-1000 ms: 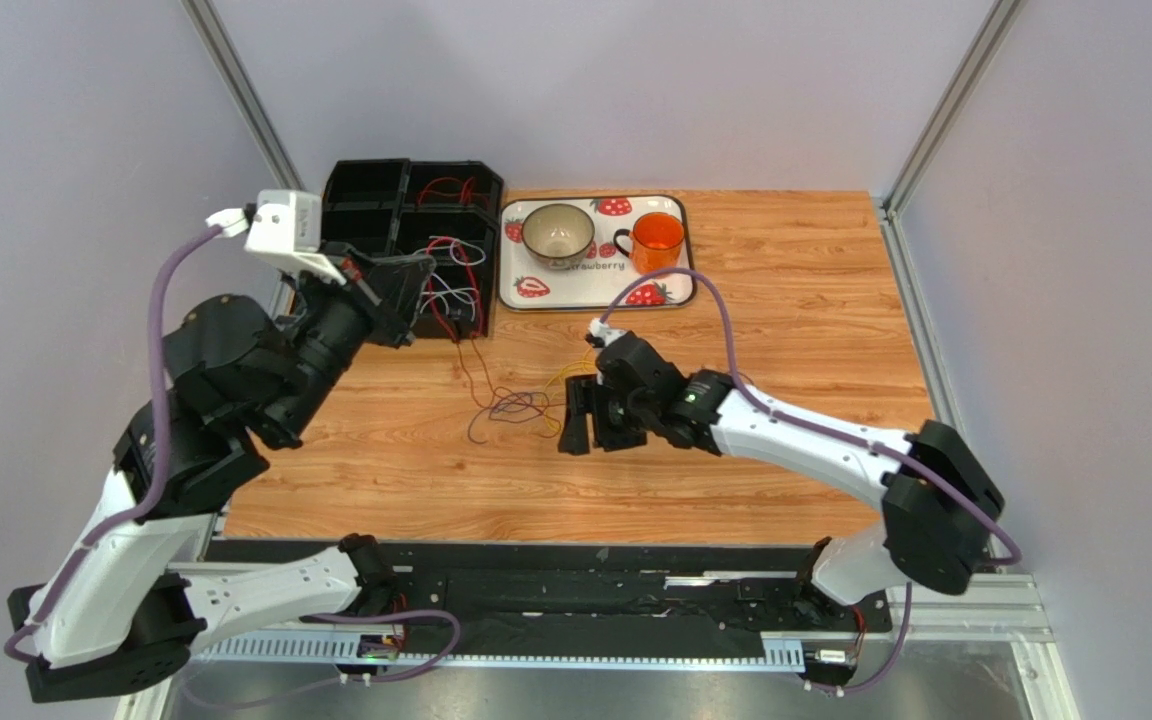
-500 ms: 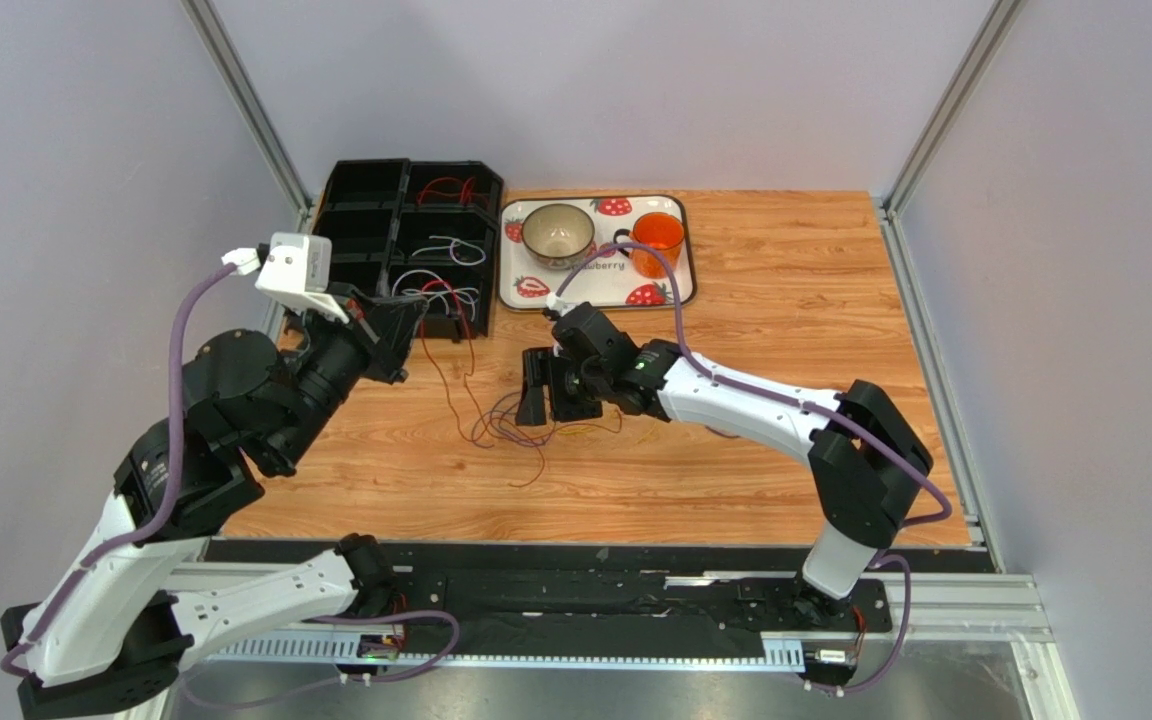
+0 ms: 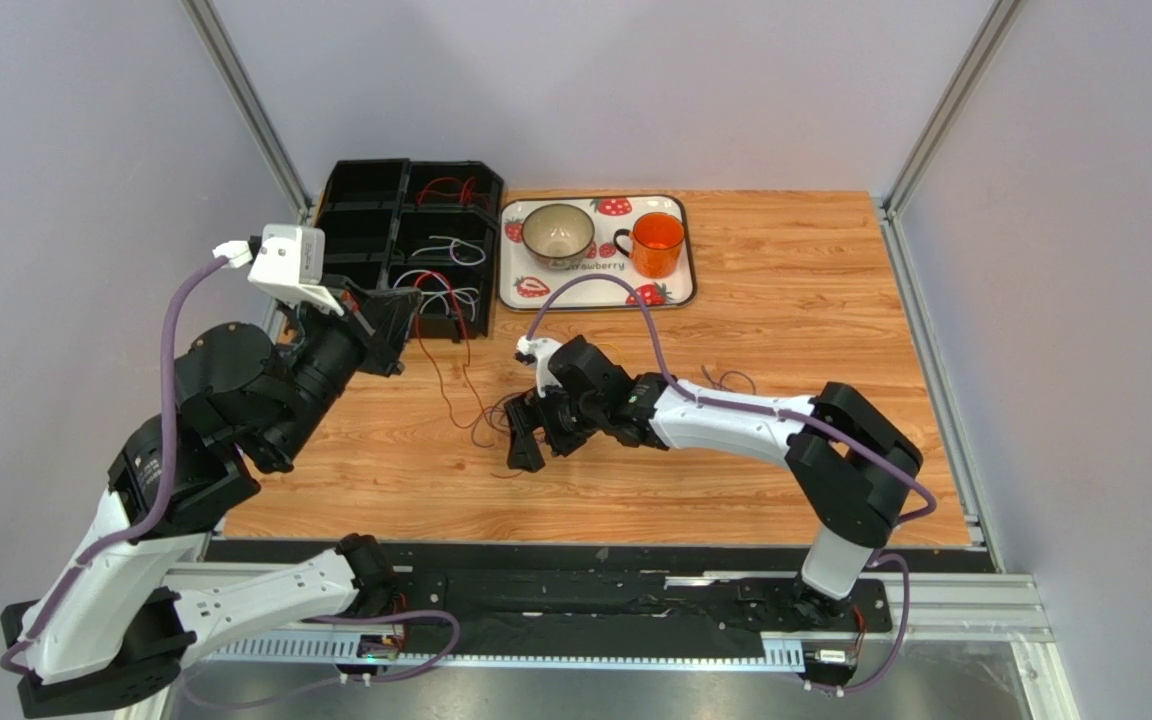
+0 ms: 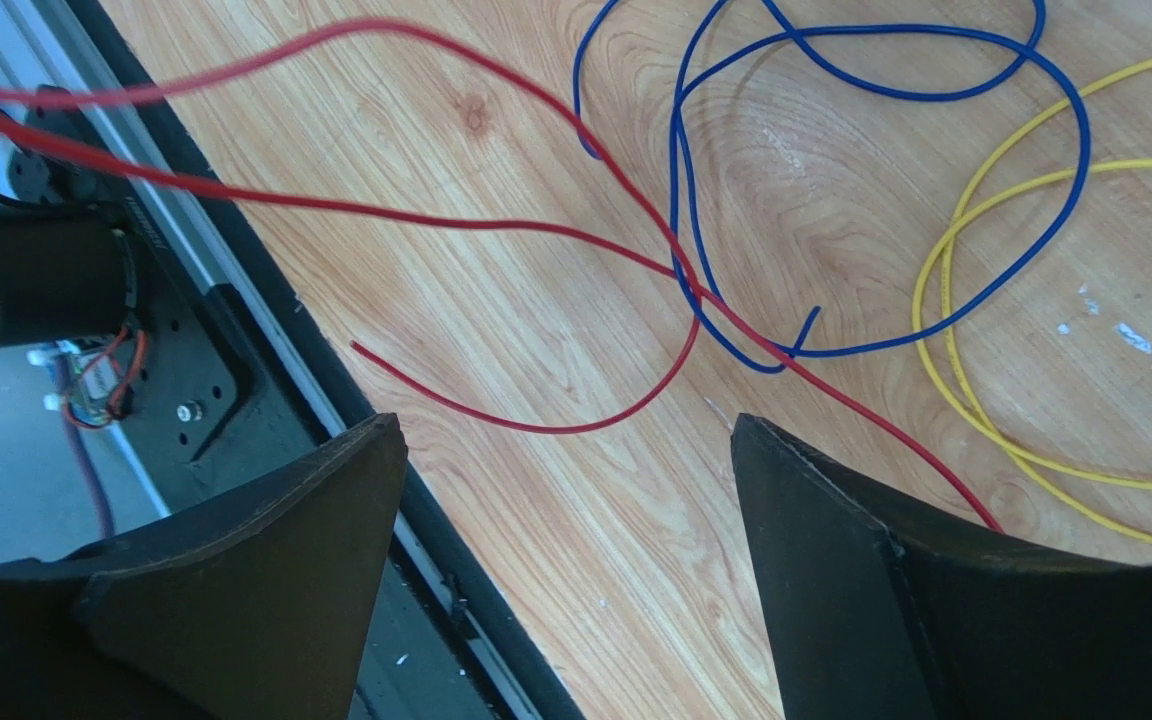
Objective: Untangle the cables
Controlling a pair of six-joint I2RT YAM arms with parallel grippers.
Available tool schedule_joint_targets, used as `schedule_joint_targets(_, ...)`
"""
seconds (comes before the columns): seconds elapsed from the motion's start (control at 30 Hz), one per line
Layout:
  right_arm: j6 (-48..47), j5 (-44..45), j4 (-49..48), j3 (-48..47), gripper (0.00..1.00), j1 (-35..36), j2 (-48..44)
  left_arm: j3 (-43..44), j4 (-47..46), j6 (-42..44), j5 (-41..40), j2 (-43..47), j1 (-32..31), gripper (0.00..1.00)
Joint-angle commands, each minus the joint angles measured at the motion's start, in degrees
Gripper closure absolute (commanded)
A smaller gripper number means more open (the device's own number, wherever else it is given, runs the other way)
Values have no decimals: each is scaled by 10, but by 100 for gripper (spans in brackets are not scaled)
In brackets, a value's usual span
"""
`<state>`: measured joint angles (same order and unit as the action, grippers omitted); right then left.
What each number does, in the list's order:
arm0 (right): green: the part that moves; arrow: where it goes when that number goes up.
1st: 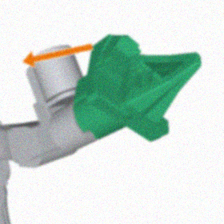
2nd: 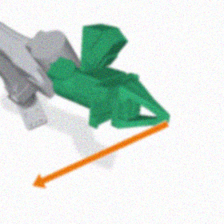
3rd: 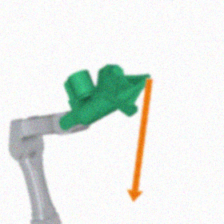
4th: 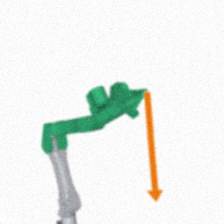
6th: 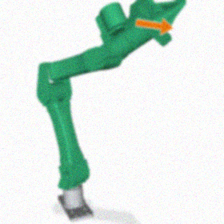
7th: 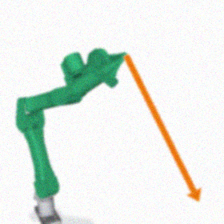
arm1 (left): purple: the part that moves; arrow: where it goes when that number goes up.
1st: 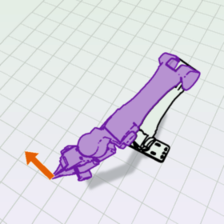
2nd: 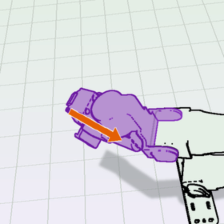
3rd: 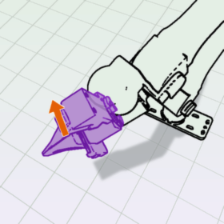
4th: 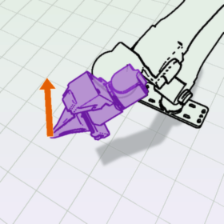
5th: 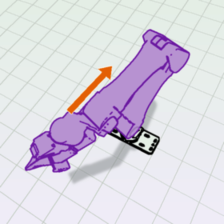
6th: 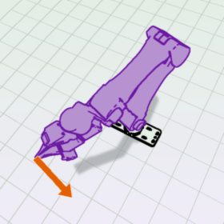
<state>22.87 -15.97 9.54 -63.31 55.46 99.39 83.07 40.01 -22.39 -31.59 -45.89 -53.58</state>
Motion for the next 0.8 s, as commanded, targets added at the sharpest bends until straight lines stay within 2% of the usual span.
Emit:
schedule_joint_targets(0.0, -54, 74, -73, 11, 16, 25, -41, 30, -5, 8, -1, -9, 1, 100)
schedule_joint_targets(0.33, -91, 161, -90, -66, 16, 39, 33, 68, -3, -21, 42, -27, 1, 100)
schedule_joint_targets(0.37, -90, 203, -91, -79, 17, 39, 37, 72, -3, -28, 47, -27, 1, 100)
schedule_joint_targets(0.57, -71, 277, -135, -98, 18, 39, 67, 105, 5, -49, 79, -30, 1, 100)
schedule_joint_targets(0.67, -57, 296, -133, -120, 23, 40, 99, 126, 4, -67, 108, -33, 1, 100)
schedule_joint_targets(0.77, -28, 315, -134, -119, 33, 40, 104, 155, 10, -96, 150, -42, 1, 100)
